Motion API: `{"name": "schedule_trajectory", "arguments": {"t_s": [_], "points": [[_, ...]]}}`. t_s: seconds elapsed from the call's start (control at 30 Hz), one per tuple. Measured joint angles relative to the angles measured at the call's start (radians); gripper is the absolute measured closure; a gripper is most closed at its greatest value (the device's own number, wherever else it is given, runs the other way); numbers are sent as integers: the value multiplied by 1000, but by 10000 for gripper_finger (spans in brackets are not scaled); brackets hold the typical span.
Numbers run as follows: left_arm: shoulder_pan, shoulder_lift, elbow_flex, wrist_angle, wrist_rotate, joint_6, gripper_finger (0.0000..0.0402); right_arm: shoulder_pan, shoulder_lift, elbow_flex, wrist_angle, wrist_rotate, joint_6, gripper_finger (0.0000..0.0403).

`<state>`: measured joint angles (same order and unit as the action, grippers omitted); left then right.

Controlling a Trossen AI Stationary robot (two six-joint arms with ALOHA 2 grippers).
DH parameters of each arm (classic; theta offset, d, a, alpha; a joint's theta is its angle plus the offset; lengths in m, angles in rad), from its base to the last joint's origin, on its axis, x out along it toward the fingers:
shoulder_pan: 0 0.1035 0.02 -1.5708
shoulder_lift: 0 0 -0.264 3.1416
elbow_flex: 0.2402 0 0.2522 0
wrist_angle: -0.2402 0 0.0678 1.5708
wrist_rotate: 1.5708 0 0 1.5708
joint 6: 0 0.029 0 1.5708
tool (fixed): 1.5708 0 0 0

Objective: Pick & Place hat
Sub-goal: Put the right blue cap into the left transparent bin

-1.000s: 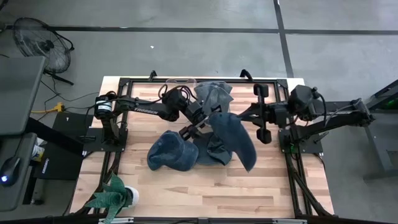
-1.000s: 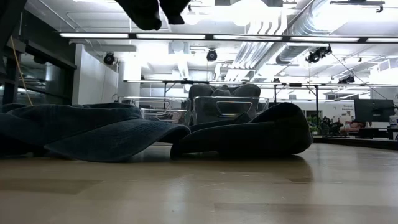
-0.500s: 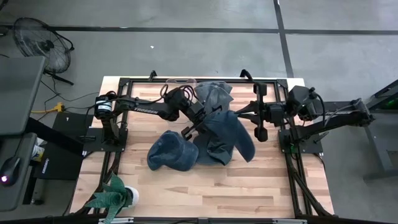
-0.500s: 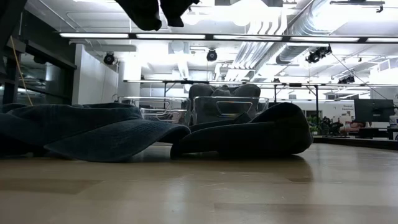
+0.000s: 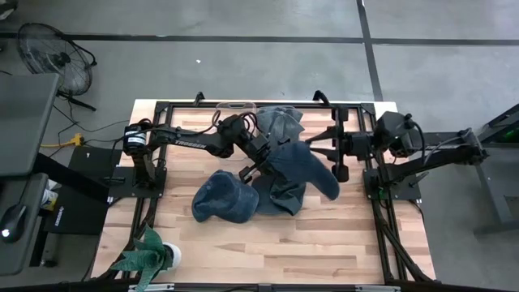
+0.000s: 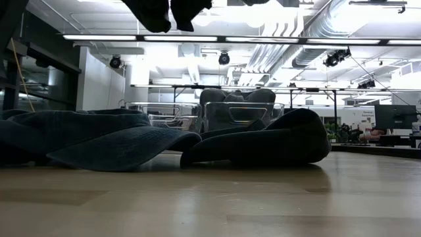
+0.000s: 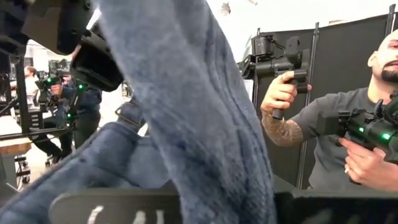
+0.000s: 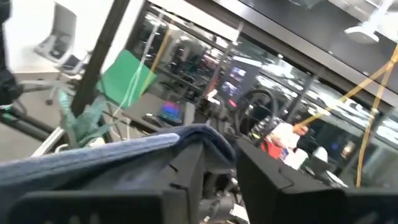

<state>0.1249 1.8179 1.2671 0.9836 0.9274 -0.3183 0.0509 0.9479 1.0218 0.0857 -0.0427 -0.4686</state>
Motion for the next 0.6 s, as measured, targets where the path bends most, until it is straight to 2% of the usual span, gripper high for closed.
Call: {"name": "schedule_trajectory", "arguments": {"t_s": [0.2,0.4,0.5,0.6], "points": [[0,0,0,-30,-9,0,400,0,-32,0,-41,72,49,266],[17,0,0,-95,-21,-8,401,0,-114,0,-157,224,97,221],[34,0,0,-163,-19,-26,401,0,-152,0,-229,283,144,210],[60,-4,0,-280,-10,-26,401,0,-174,0,-326,288,203,207]]}}
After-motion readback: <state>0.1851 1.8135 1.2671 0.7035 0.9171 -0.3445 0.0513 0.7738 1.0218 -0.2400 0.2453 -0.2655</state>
